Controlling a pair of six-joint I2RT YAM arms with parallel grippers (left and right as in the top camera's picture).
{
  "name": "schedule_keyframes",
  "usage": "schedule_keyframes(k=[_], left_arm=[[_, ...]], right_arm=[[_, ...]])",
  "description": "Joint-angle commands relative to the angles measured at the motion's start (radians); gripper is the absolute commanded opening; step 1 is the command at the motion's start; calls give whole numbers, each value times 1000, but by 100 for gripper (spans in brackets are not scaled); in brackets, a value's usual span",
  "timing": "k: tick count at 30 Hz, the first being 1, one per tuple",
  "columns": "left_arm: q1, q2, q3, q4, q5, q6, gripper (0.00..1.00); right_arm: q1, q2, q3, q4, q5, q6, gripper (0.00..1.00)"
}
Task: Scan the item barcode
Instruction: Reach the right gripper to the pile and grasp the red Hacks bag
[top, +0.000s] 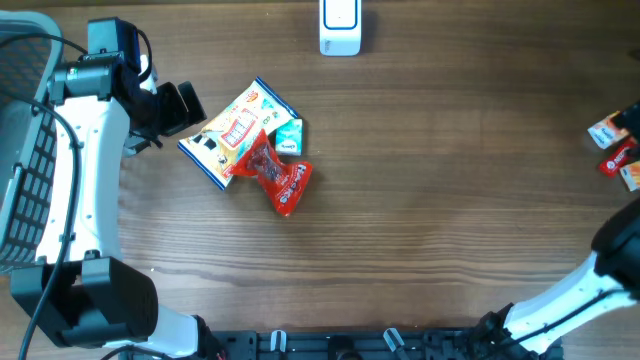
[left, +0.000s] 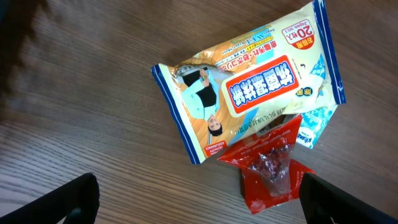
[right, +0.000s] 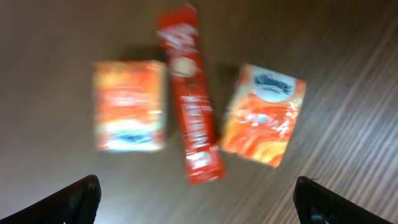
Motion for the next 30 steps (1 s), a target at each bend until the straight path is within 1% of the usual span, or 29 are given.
schedule_keyframes(k=[1,3,5,7,8,10,12,15,17,19,24,26,28,30], left_arm=[[3,7,-6,0,-6,-8,100],[3,7,-6,0,-6,-8,100],[3,7,-6,0,-6,-8,100],[3,7,-6,0,-6,-8,100],[3,7,-6,0,-6,-8,100],[3,7,-6,0,-6,-8,100],[3,7,-6,0,-6,-8,100],[3,7,-6,0,-6,-8,100],[3,7,-6,0,-6,-8,100],[3,7,-6,0,-6,-8,100],[3,7,-6,0,-6,-8,100],[3,7,-6,0,-6,-8,100],[3,7,-6,0,-6,-8,100],[3,7,-6,0,-6,-8,100]], right_arm=[[2,-206,6,28,-364,-2,100],[13,-259,6,63,-607,-2,99],[41,-291,6,90,-803,-2,99],[97,-312,6,94,-932,-3,99],[135,-315,6,82,-949,-5,100],[225,-316,6,32,-950,-59,99],[334,-306,6,-27,-916,-163,99],[517,-278,5,-98,-790,-300,99],[648,-246,5,-128,-682,-353,99],[753,-209,5,-139,-612,-363,99],[954,-103,5,-122,-604,-395,99],[1051,-50,5,-103,-603,-449,96],[1122,-22,5,-85,-592,-476,89],[1172,-10,5,-68,-562,-475,88]])
